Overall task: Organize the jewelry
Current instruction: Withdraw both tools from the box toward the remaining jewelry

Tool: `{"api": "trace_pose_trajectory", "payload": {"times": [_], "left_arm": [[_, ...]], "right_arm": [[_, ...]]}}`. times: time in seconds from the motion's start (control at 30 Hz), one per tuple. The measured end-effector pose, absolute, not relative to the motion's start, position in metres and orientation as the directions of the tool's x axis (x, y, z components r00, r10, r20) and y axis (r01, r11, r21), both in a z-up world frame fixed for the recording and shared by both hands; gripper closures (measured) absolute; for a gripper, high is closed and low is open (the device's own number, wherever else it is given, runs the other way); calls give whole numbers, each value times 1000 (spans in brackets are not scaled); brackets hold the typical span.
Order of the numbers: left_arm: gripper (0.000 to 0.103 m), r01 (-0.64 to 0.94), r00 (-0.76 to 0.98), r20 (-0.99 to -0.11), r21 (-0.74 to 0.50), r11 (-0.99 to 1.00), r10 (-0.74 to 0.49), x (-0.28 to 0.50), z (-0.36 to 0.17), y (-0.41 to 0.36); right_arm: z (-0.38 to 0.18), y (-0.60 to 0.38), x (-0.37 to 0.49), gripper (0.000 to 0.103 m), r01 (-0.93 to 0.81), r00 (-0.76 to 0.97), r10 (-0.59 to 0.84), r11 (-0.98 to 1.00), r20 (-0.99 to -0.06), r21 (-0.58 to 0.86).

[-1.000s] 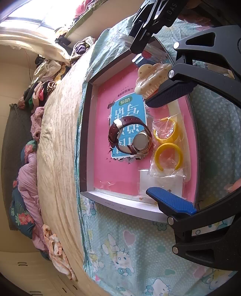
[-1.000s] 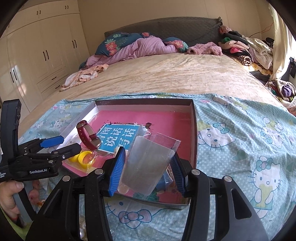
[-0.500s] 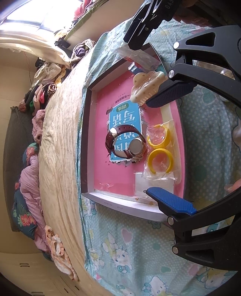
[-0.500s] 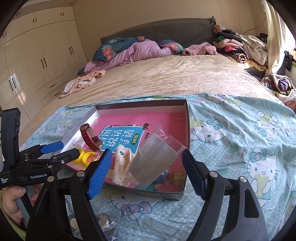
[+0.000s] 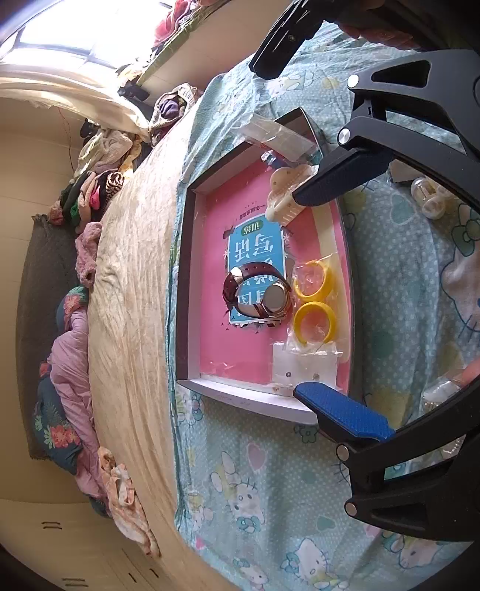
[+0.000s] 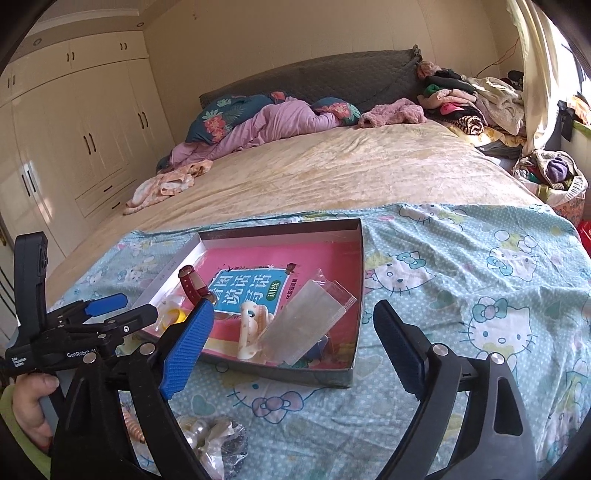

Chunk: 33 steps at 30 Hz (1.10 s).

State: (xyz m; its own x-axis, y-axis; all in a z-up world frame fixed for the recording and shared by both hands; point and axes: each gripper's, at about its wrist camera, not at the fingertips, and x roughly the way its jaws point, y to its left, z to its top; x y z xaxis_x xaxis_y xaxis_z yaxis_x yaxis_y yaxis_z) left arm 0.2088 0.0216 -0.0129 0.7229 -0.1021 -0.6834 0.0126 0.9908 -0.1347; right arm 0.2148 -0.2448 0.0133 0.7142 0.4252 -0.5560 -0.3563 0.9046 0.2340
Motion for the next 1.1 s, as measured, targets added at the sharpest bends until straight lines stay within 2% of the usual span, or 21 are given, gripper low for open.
{"api": "trace_pose_trajectory", "payload": {"times": [0.13,0.2,1.1], "left_arm": [[13,13,733,-672,-144,990,-107,202,-5,23],[10,13,738,-666,-145,989,-107,197,-2,23],[10,5,779,-622,-124,992,-82,136,22,29]], "right_arm": [[22,-245,204,13,-368,721,435,900,-540,233],[26,-245,199,12,-373,724,439,898,-532,233],[48,-224,145,11,-457,702,497,864,-510,213]]}}
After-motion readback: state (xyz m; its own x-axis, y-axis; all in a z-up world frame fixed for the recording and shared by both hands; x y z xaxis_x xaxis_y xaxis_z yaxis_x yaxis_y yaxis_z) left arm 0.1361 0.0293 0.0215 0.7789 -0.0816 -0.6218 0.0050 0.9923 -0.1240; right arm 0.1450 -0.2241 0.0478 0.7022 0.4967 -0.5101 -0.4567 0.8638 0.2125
